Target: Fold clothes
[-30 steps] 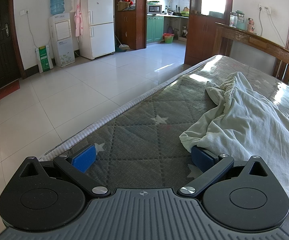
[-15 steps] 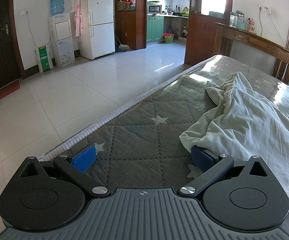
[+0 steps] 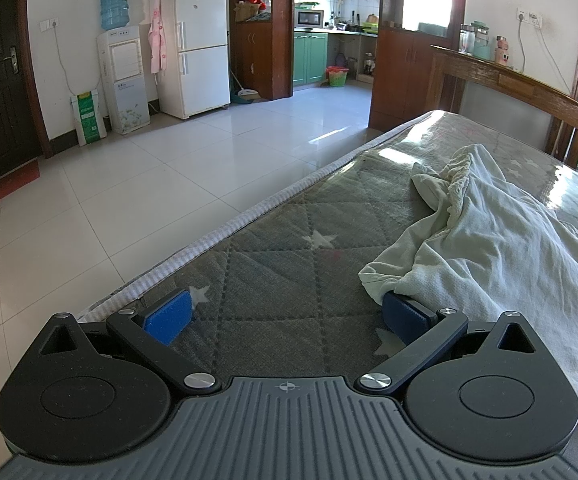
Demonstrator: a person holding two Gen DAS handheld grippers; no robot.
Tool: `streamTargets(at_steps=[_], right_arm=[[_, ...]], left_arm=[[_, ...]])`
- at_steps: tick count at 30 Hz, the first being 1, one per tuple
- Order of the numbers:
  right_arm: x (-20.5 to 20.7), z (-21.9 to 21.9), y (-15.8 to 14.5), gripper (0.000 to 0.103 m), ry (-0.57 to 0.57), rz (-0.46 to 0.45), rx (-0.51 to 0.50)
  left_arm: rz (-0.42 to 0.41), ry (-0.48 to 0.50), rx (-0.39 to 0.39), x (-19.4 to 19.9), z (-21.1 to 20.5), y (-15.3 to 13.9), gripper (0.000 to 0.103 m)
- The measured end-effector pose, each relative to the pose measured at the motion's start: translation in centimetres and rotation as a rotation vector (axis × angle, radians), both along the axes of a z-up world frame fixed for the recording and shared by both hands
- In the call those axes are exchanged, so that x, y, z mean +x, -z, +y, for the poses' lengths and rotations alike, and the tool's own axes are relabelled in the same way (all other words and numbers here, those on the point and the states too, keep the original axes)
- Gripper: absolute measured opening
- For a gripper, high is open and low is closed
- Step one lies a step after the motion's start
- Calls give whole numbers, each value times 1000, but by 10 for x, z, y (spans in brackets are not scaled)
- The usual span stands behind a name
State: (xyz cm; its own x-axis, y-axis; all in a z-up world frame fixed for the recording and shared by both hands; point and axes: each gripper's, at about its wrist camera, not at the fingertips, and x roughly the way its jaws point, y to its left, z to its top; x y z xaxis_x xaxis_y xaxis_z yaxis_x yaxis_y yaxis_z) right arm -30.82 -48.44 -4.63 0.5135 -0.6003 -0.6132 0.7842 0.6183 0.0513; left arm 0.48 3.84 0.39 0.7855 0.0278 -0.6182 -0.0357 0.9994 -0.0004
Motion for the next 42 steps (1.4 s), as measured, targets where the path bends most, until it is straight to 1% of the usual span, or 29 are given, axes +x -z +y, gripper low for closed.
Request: streamTargets(at_steps=[10,17,21,28,31,34,42], right_arm=[[-1,-3,1,103,-1,1,2],[-1,-3,1,103,-1,1,3],[-2,-3,0,103,-1,1,2],[-2,-3,0,103,-1,1,2],[-1,-3,0,103,-1,1,2],[-2,-3,0,103,-1,1,2],[-2,-3,0,103,-1,1,2]], left_arm=[[-4,-33,-4,-1,3,-1,103],[-11,-104,-3,-2,9,-3,102],[-13,-173,7,-4,14,-5,102],[-27,-344,-1,-10,29,-9,102],[-31,-399,-2,-12,34,-13,102],[-27,-424,5,-13,36,-14,102],[-28,-430,-9,-8,42,-22,102]])
